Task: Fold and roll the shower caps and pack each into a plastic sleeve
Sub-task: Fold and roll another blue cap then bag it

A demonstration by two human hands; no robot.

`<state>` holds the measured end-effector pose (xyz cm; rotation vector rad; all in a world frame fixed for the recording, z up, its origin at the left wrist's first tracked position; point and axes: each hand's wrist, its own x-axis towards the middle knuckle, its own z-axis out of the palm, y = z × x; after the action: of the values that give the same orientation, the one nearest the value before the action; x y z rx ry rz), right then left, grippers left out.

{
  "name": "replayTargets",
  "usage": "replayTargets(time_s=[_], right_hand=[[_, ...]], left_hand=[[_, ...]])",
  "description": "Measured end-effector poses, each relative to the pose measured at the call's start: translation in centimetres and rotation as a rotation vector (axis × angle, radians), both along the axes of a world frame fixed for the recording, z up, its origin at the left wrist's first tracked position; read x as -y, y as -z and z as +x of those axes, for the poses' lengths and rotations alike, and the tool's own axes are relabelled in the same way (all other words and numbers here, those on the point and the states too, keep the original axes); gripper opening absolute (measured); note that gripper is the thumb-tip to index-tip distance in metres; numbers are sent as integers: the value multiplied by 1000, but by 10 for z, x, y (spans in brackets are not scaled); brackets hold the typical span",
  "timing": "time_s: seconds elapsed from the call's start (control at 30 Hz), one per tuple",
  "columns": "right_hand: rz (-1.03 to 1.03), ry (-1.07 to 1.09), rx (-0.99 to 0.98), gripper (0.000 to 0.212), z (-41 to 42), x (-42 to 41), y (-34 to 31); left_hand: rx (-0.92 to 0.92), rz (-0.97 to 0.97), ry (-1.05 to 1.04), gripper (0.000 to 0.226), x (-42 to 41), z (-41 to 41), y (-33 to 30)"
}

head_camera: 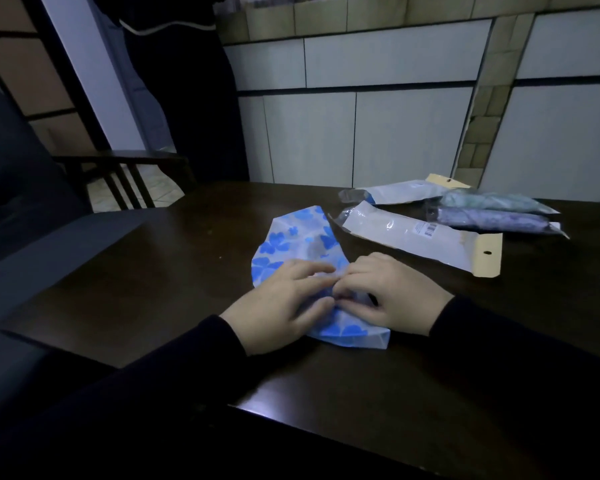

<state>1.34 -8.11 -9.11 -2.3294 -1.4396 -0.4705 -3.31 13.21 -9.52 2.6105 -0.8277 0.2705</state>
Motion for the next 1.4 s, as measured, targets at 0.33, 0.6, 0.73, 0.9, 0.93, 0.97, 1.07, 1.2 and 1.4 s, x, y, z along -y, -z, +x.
replayTargets(time_s=[0.33, 0.6, 0.73, 0.9, 0.93, 0.97, 1.07, 1.2, 1.4], right_hand=[[8, -137, -312, 21, -20, 43, -11], [-89, -91, -388, 16, -22, 46, -17], [-69, -78, -320, 19, -28, 41, -19], [21, 103, -320, 13, -27, 37, -15], [55, 152, -347, 9, -27, 36, -13], [80, 183, -366, 7, -27, 34, -12], [104, 193, -419, 8, -26, 31, -14], [83, 136, -547, 24, -28, 37, -20], [161, 248, -562, 12, -23, 27, -14]], left_hand=[[-350, -37, -33, 77, -15, 0, -6], [20, -124, 113, 21, -12, -10, -13], [-194, -191, 107, 29, -10, -11, -17], [-240, -144, 93, 35, -7, -11, -18], [-243, -144, 61, 35, -5, -11, -17], [-248, -152, 27, 35, -2, -10, -17], [-279, -165, -47, 26, 3, -6, -18], [-320, -143, -41, 9, 1, -6, -22], [-309, -123, -92, 9, 1, -8, -23]])
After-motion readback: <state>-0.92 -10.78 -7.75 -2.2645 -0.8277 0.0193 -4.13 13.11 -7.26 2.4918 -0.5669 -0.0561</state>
